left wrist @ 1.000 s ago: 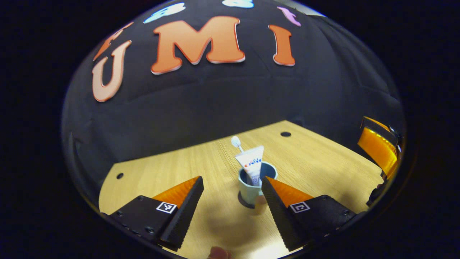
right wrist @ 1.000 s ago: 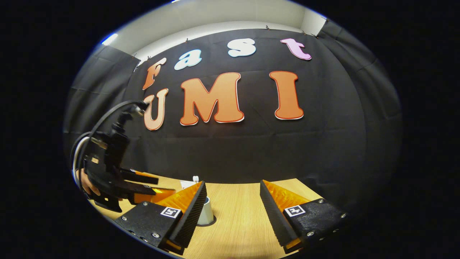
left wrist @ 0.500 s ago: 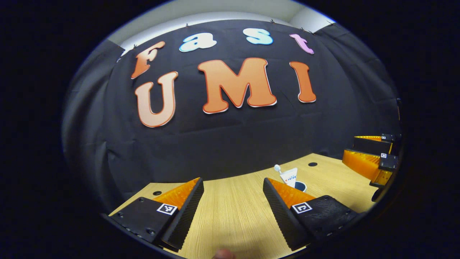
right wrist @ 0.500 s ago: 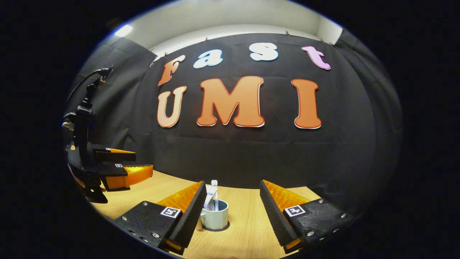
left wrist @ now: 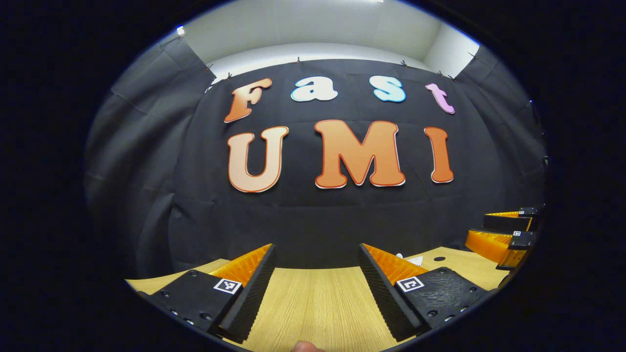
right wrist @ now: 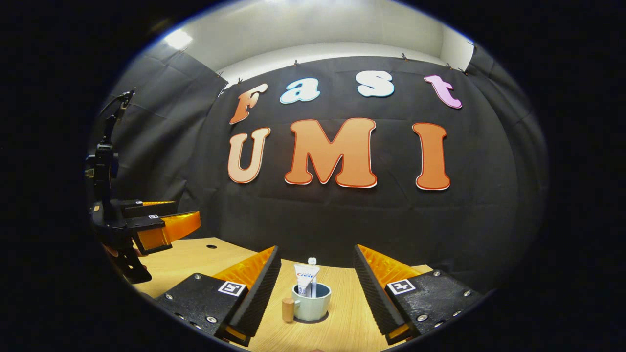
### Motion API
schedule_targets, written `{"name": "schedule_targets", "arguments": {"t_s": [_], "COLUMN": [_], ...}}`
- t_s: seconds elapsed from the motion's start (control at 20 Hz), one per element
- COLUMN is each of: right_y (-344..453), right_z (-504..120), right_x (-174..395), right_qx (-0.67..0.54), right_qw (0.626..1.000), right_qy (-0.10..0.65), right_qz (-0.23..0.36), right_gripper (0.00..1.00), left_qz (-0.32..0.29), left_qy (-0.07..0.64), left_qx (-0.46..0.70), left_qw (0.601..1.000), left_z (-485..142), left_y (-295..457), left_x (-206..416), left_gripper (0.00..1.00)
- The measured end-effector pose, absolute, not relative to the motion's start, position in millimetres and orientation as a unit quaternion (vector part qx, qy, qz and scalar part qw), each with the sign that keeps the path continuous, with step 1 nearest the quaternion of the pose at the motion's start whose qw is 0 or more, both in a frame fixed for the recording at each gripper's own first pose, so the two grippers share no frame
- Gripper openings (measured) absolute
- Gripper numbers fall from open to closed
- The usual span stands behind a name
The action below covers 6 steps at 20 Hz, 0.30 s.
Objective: Put the toothbrush and toothpaste on the desktop into the cup, then pick up the cup and place it on the coaster on the desktop.
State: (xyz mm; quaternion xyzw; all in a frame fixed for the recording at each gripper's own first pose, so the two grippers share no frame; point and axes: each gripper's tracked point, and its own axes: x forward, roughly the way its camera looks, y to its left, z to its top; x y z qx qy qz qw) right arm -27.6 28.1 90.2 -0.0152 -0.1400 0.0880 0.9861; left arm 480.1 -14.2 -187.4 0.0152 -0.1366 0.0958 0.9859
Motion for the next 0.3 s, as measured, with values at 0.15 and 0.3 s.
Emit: {"name": "schedule_targets", "arguments": {"t_s": [0.15,0.3], "right_y": [36.5,43.4], "right_z": [87.2,89.9], "right_x": [-26.5,-26.4], "right_qx": [-0.017,-0.024], "right_qw": [0.986,0.984], "right_qy": [-0.139,-0.145], "right_qz": [0.095,0.101], "right_gripper": [0.9,0.9], "left_qz": [0.11,0.116], "left_qy": [-0.128,-0.127], "left_qx": [-0.012,-0.022], "left_qw": [0.985,0.985], "left_z": [-196.8,-203.1], "left_y": [-3.5,3.7], "left_x": [476.7,478.2], "left_gripper": [0.99,0.98]}}
